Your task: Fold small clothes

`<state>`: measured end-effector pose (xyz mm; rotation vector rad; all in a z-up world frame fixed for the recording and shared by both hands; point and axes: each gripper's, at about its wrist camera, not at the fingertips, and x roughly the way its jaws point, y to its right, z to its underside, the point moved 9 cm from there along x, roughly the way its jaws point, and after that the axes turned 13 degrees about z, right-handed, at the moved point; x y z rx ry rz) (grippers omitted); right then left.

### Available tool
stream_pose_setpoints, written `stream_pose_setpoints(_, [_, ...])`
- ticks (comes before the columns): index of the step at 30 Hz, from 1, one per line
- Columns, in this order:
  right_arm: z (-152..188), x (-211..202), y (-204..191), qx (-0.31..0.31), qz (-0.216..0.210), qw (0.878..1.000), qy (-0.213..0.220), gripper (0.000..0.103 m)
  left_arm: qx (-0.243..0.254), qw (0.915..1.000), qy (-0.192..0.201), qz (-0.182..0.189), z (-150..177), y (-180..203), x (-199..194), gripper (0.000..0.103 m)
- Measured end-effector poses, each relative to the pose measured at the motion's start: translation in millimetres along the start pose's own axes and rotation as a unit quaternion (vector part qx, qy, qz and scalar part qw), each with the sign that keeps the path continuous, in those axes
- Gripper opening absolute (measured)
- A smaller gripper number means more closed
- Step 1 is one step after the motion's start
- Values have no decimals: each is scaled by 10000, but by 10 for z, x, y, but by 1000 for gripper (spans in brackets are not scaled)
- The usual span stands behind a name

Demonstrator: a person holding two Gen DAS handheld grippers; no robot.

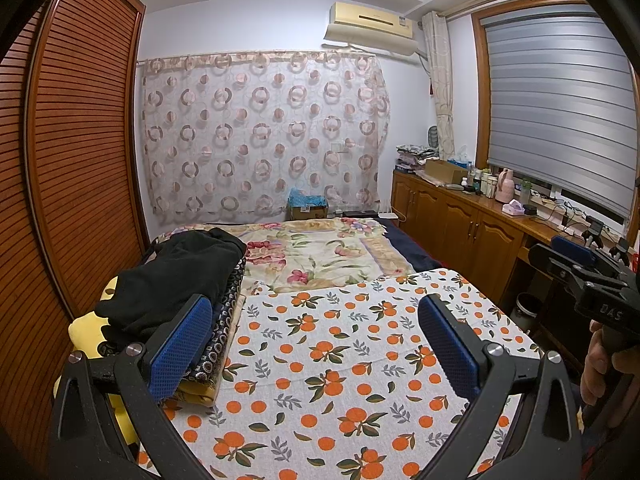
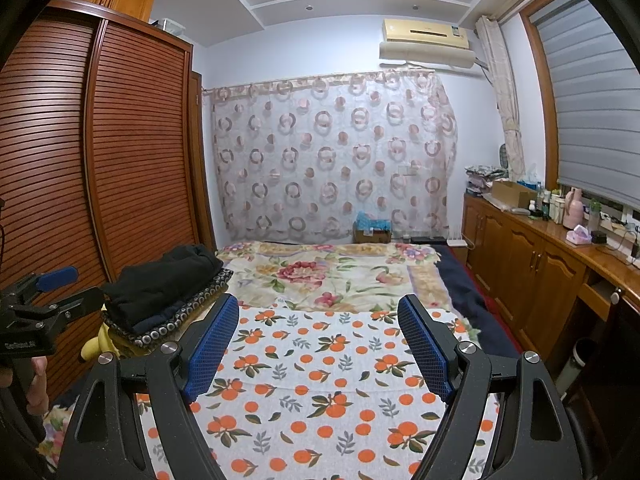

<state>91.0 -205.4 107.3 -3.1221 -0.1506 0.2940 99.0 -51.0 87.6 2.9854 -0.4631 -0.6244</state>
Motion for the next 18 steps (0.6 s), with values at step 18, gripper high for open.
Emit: stream_pose_setpoints(18, [12,-24,13,7,0,10000,-13,83,4,10000,-5,-9,4,9,3,103])
